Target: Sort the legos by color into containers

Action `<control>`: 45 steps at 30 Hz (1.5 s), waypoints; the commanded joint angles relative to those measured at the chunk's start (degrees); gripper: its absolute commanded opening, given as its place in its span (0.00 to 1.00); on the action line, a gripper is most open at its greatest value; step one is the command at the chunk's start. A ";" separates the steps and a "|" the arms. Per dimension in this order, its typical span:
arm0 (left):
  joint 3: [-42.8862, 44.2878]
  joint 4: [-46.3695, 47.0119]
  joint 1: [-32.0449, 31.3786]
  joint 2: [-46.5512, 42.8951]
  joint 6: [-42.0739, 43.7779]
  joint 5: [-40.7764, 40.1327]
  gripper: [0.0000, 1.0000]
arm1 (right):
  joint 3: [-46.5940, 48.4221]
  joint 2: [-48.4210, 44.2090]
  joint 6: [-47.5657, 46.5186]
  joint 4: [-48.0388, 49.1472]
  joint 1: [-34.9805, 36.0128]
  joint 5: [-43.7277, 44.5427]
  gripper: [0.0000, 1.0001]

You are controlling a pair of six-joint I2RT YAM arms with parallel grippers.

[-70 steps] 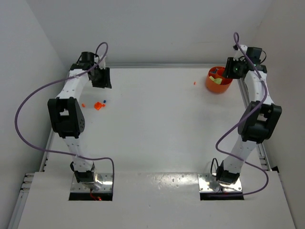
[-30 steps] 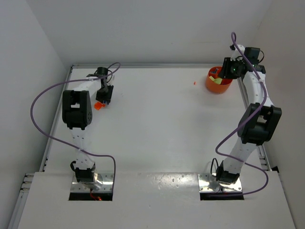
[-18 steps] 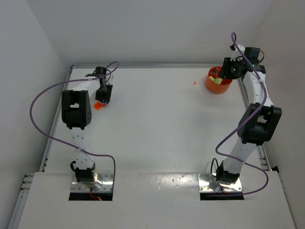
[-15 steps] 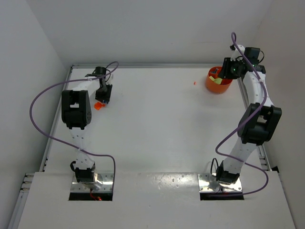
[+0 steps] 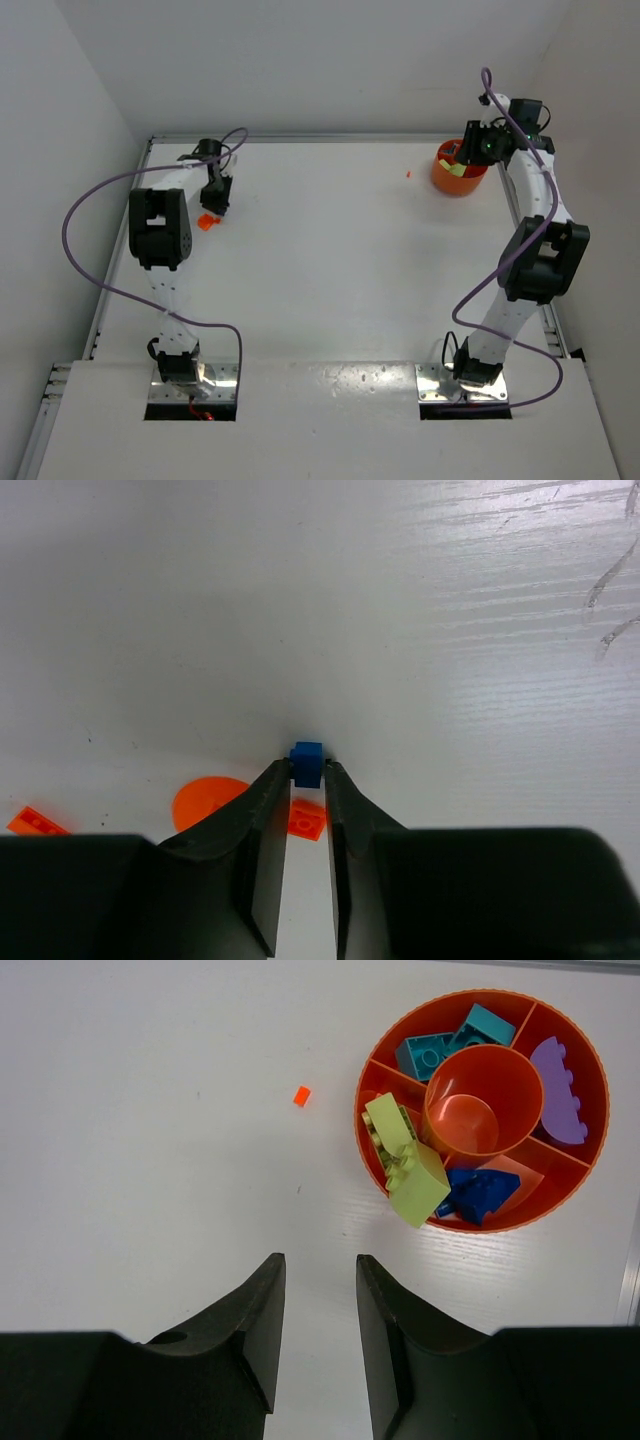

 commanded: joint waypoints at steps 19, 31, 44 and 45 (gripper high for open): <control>-3.76 5.54 3.22 -7.91 -7.96 57.26 0.03 | -17.75 -12.29 -8.03 13.92 8.90 -21.05 0.42; -8.32 21.44 -3.11 -10.72 -30.55 80.34 0.03 | -21.30 -12.21 -8.64 20.44 24.19 -31.88 0.37; -9.38 22.77 -8.38 -14.59 -34.79 89.75 0.03 | -27.46 -13.18 -17.77 31.17 34.31 -35.13 0.40; -9.38 22.25 -8.38 -14.59 -34.79 89.75 0.03 | -27.45 -12.57 -18.74 30.64 35.00 -35.13 0.40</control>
